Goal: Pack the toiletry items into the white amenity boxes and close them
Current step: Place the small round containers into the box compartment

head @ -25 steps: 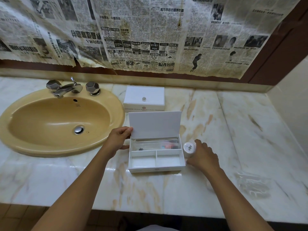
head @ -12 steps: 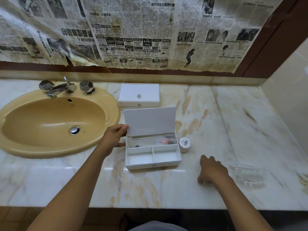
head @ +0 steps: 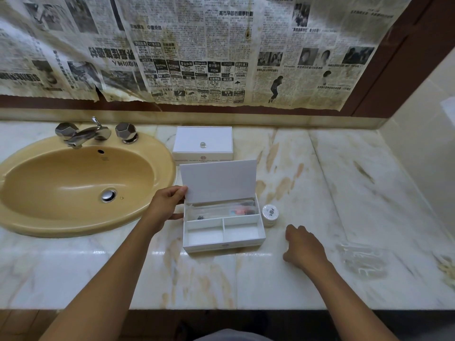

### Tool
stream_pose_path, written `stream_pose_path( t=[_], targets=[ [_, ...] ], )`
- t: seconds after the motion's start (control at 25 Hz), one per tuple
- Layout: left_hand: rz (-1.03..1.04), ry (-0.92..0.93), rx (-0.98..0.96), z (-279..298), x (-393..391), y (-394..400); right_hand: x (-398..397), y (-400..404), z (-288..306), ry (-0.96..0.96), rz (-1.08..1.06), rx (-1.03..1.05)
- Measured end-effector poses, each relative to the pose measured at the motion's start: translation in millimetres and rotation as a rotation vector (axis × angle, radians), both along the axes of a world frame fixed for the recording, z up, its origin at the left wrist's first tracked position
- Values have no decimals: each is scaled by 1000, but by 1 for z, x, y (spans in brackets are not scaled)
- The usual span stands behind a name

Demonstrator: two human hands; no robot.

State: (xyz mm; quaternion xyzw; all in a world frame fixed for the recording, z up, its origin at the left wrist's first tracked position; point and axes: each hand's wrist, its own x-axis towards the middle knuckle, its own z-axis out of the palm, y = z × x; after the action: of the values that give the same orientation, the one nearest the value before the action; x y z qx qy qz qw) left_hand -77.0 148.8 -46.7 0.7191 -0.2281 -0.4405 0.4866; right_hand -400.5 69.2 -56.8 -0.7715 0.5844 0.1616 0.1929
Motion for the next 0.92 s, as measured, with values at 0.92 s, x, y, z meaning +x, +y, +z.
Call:
stream_pose_path(
  t=[0.92],
  targets=[
    [9, 27, -8, 2, -1, 0, 47, -46, 48, -267, 47, -144]
  ],
)
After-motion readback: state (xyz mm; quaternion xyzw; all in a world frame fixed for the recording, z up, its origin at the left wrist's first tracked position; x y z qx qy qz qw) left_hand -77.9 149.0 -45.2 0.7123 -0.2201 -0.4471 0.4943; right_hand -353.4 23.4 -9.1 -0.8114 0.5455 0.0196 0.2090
